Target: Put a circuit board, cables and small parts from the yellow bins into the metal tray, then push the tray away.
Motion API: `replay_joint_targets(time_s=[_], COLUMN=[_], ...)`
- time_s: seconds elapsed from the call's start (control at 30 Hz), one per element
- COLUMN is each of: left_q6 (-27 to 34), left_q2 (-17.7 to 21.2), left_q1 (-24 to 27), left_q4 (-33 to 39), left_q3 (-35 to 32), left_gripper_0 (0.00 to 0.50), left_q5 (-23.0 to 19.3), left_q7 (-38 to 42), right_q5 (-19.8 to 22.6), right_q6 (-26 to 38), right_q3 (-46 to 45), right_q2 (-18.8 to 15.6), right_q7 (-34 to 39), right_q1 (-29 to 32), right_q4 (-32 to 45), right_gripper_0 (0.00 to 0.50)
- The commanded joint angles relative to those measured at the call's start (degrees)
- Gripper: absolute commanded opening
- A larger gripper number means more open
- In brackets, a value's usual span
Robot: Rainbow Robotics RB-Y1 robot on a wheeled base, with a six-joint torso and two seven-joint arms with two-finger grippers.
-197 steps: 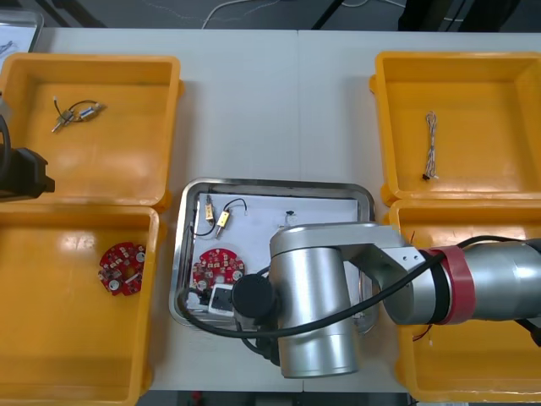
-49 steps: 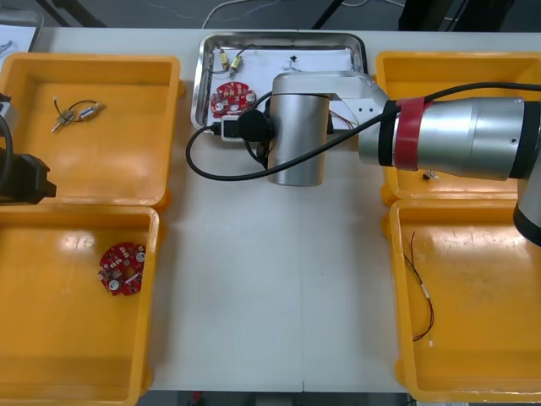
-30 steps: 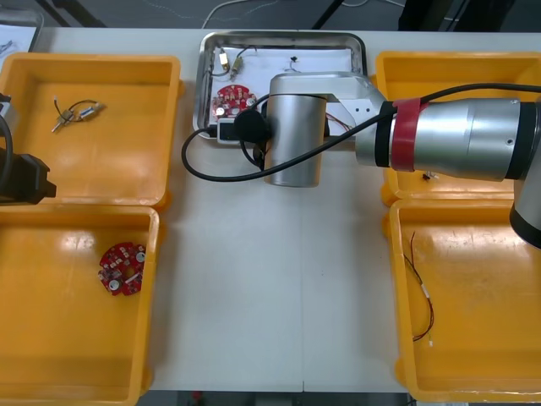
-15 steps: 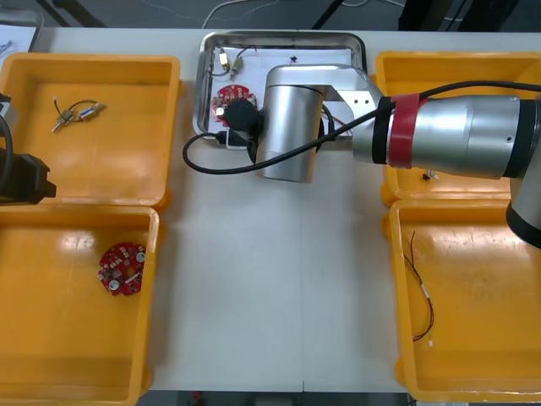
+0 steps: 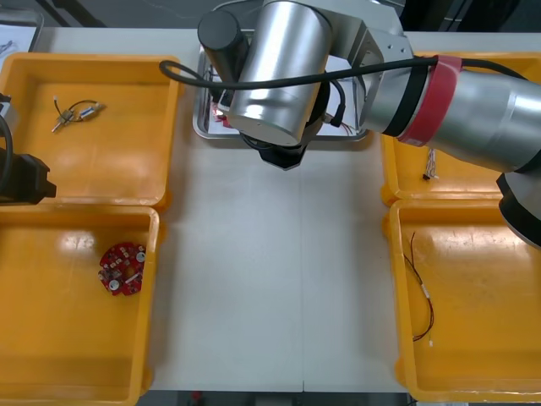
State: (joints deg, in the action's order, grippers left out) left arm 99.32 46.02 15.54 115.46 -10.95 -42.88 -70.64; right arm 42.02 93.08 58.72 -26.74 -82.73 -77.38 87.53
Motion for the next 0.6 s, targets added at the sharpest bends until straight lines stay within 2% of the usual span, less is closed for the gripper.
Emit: replay_joint_targets(time_s=[0.03,0.23,0.5,0.6], left_q6=[-0.53,-0.53,-0.53,-0.53], left_q2=[-0.49,-0.49,-0.49,-0.49], left_q1=[-0.95,-0.95,-0.95,-0.95], left_q4=[1.17,1.17,1.17,1.17], left_q3=[0.67,0.67,0.67,0.67], left_gripper_0=[0.5,0.5,0.5,0.5], left_q5=[-0.19,-0.19,-0.19,-0.19], left_q7=[-3.8,-3.8,-3.8,-3.8], right_q5=[3.33,8.16,16.69,18.36], right_q6=[4.57,10.1,12.74,13.53], right_q3=[-6.51,-13.28,-21.27,-24.53], right_q2=[-3.67,-7.89,-16.76,-19.84], right_q7=[4.07,9.78,18.83,21.56], right_q1=[2.15,5.57,11.02,13.83], right_q4=[5.37,10.3,15.74,17.94], right_gripper_0=[0.5,0.5,0.5,0.5])
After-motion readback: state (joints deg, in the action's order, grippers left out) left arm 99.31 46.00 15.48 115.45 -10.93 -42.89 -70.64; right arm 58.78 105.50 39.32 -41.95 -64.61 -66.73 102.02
